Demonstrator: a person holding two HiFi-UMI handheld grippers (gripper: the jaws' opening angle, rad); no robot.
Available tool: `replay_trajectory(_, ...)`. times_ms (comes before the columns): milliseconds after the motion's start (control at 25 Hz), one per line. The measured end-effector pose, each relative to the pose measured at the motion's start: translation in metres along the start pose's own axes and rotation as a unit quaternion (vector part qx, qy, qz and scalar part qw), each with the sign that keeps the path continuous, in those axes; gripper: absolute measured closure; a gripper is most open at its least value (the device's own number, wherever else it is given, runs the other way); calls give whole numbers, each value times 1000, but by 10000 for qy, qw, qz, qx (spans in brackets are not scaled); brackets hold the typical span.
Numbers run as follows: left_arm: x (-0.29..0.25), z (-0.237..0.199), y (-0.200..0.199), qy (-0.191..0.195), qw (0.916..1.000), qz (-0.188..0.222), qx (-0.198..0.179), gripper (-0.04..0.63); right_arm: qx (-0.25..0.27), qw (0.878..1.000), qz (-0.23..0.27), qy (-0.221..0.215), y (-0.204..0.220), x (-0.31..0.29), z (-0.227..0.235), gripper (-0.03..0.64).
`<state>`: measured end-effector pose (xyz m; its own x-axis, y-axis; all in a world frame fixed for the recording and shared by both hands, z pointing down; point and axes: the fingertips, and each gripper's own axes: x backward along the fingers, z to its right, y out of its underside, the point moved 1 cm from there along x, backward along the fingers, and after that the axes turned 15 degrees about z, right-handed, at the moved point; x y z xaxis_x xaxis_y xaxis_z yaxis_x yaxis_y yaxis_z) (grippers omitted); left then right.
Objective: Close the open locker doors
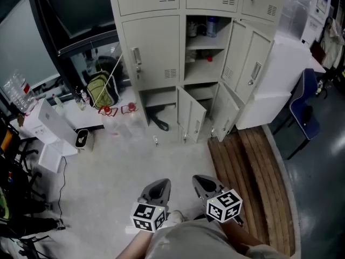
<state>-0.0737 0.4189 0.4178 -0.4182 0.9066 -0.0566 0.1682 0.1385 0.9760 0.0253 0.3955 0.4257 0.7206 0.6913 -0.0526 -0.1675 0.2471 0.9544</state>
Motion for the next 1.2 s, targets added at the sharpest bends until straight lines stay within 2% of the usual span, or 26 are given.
replay_trajectory(320, 2, -20, 1, 48, 10000, 12, 31, 581, 129, 9999, -32, -43, 3, -20, -12, 589)
replay_trajectory(600, -15, -34, 0, 82, 10000, 18, 12, 581, 102, 9999, 12, -85, 5, -41, -3, 589)
replay_trajectory(960, -61, -57, -10, 78, 10000, 44, -27, 581, 12, 9996, 176, -228, -8, -82, 29, 589)
replay_trajectory(1200, -110, -78, -15, 43, 10000, 23, -4, 581, 28, 9991, 194, -371, -22, -120, 64, 589)
